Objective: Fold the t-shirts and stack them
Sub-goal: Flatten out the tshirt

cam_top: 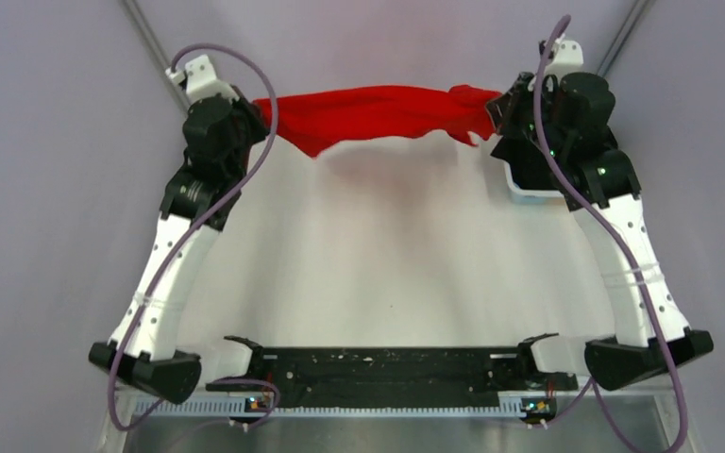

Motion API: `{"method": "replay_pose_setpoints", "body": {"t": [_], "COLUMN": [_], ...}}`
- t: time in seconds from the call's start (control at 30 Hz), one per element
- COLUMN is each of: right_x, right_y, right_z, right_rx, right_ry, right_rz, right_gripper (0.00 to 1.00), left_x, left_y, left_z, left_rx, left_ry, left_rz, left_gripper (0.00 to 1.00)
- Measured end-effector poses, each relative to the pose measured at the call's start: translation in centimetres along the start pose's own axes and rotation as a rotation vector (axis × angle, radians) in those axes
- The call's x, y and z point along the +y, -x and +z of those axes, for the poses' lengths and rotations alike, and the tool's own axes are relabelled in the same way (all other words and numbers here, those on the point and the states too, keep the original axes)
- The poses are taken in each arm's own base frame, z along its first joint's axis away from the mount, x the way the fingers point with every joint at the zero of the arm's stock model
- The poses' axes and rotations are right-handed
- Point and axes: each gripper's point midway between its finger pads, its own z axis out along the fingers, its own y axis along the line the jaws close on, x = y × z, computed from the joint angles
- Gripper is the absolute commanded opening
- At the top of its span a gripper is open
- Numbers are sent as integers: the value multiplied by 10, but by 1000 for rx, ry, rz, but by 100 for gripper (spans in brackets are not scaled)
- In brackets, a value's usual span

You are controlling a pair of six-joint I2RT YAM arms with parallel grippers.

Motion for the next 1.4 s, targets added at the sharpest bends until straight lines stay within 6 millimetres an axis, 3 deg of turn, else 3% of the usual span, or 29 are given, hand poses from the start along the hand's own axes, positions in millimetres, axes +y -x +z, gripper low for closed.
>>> {"method": "replay_pose_setpoints", "body": {"t": [0.1,0.17,0.27,0.37,0.5,0.67,0.77,0.83,0.87,0.9,0.93,0.97,1.07,1.27,1.33,1.4], "right_x": [-4,-9,-23,-36,-50,-73,-86,-94,-97,-99,-100,-101,-100,-84,-70,-55], "right_y": [-33,-73,-145,-198,-244,-279,-302,-318,-322,-324,-325,-322,-312,-286,-292,-313], "right_z": [-27,-44,-59,-57,-18,73,113,123,124,124,124,124,104,15,-9,-28], "right_rx": [74,155,312,456,608,721,742,764,770,774,775,760,710,573,552,578], "right_ry": [-2,-5,-33,-78,-141,-233,-265,-289,-299,-306,-312,-313,-307,-290,-267,-232], "right_rz": [22,44,75,96,105,90,77,64,60,56,54,48,32,52,46,36], "right_gripper": [0,0,0,0,0,3,24,42,60,90,98,99,99,99,97,94], "left_x": [32,50,75,95,125,145,148,151,153,153,153,154,154,154,153,152], "left_y": [-25,-52,-114,-174,-244,-286,-299,-308,-312,-315,-318,-320,-329,-344,-345,-348], "left_z": [-31,-45,-51,-41,-20,12,33,38,38,37,37,36,30,11,7,3], "left_rx": [7,33,132,259,416,515,535,550,563,571,578,583,599,659,668,679], "left_ry": [50,70,99,167,303,446,492,507,513,515,512,511,493,472,464,458], "left_rz": [-10,-18,-14,15,80,139,146,147,146,142,136,130,105,68,54,43], "left_gripper": [0,0,0,0,0,0,0,0,0,0,0,0,0,0,0,0]}}
